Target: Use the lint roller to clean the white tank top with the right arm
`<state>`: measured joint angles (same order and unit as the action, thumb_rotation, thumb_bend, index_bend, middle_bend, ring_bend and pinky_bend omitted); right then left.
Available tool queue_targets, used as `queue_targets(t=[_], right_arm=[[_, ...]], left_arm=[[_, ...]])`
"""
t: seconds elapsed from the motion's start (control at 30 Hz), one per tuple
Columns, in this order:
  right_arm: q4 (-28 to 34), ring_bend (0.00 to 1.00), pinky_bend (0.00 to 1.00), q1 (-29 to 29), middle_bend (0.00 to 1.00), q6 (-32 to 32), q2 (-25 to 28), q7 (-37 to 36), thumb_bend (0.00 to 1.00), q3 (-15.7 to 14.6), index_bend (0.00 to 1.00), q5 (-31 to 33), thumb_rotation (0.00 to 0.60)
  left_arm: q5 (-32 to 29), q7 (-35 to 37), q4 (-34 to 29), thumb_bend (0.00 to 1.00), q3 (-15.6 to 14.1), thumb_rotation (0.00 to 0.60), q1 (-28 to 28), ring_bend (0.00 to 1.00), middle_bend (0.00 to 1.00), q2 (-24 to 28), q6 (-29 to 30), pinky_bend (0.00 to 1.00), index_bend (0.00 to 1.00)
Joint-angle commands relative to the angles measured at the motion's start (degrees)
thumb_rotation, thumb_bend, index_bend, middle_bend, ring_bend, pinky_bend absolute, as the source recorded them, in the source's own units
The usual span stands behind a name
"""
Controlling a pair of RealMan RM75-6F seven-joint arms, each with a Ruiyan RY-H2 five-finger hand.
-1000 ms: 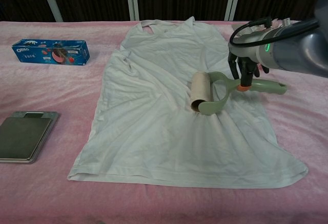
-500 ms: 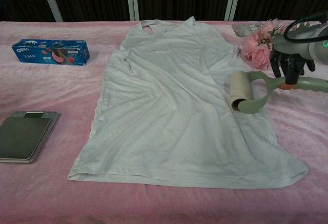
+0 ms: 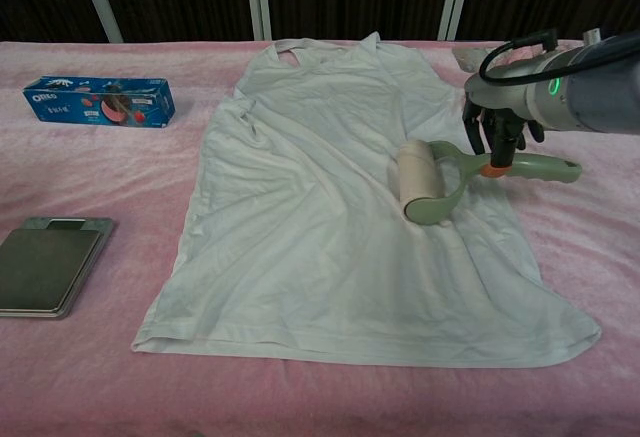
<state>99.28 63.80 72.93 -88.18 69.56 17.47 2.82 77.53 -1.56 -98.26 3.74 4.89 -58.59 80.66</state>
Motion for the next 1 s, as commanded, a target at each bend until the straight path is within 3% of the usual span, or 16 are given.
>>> queue_targets(t=[0.03,0.63,1.0], right_arm=[[-1.94,0.55,0.52,2.41,0.53,-0.25,-2.54,1.59,0.58,1.38,0.69,1.15,0.6],[-9.72,0.55,0.52,12.0,0.53,1.14,-12.49,8.23,0.58,6.16,0.69,5.85,0.6],[-8.49,0.55,0.52,10.9,0.53,3.43,-10.83,9.36,0.58,6.0,0.69,6.69,0.6]], left_arm=[[0.02,-0.02,0.05,0.38,0.0,0.6,0.06,0.04,0.09,-0.01,-0.08,0.05,0.14],[0.07,0.26,0.06,0.38,0.02,0.6,0.4,0.04,0.09,0.03,-0.61,0.05,0.14],[0.11,0.23,0.1,0.38,-0.05,0.6,0.31,0.04,0.09,0.02,-0.42,0.05,0.14]])
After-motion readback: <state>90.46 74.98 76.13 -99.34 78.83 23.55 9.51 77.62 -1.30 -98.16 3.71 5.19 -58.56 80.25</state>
